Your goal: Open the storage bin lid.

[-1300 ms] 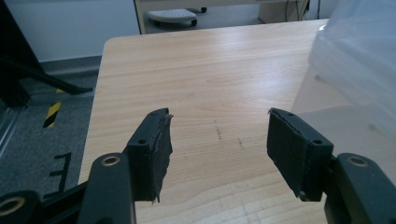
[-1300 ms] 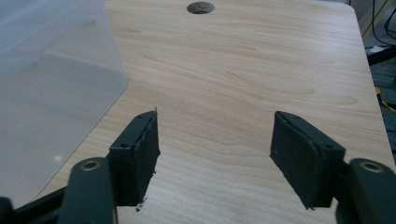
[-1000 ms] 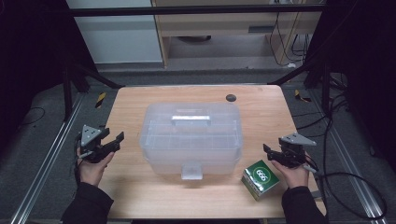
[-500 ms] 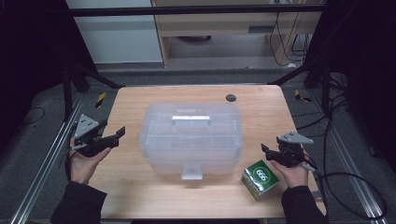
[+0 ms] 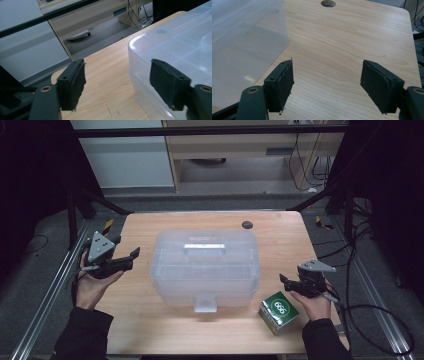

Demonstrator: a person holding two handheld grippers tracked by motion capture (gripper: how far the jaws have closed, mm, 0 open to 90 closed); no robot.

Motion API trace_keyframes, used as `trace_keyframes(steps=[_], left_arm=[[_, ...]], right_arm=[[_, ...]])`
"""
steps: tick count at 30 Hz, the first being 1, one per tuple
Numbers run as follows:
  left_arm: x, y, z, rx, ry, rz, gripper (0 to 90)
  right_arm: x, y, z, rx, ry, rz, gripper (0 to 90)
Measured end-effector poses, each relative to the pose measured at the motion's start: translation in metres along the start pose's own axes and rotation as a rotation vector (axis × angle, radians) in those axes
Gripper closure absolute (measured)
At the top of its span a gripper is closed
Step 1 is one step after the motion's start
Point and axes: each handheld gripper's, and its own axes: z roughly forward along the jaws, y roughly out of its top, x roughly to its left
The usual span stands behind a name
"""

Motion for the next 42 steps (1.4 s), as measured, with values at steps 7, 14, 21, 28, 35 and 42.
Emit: trace_keyframes(steps=[7, 14, 21, 28, 35, 42], left_arm=[[-0.005, 0.011, 0.002, -0.01, -0.008, 0.064, 34.5], [-0.014, 0.024, 0.008, 0.025, -0.041, 0.13, 34.1], [-0.027, 0.037, 0.011, 0.071, -0.077, 0.213, 34.0], [-0.035, 0.051, 0.009, 0.076, -0.094, 0.26, 34.4], [-0.042, 0.06, 0.009, 0.102, -0.099, 0.303, 35.5], [-0.051, 0.069, 0.009, 0.109, -0.115, 0.355, 35.6]], right_arm=[[0.0, 0.0, 0.0, 0.003, 0.0, 0.0, 26.5], [0.001, -0.001, 0.001, 0.018, 0.007, -0.01, 26.3], [0.002, -0.001, 0.002, 0.02, 0.014, -0.015, 26.3], [0.002, 0.0, 0.003, 0.022, 0.017, -0.018, 26.6], [0.002, 0.0, 0.003, 0.021, 0.02, -0.015, 26.8], [0.002, 0.0, 0.004, 0.02, 0.02, -0.014, 26.8]])
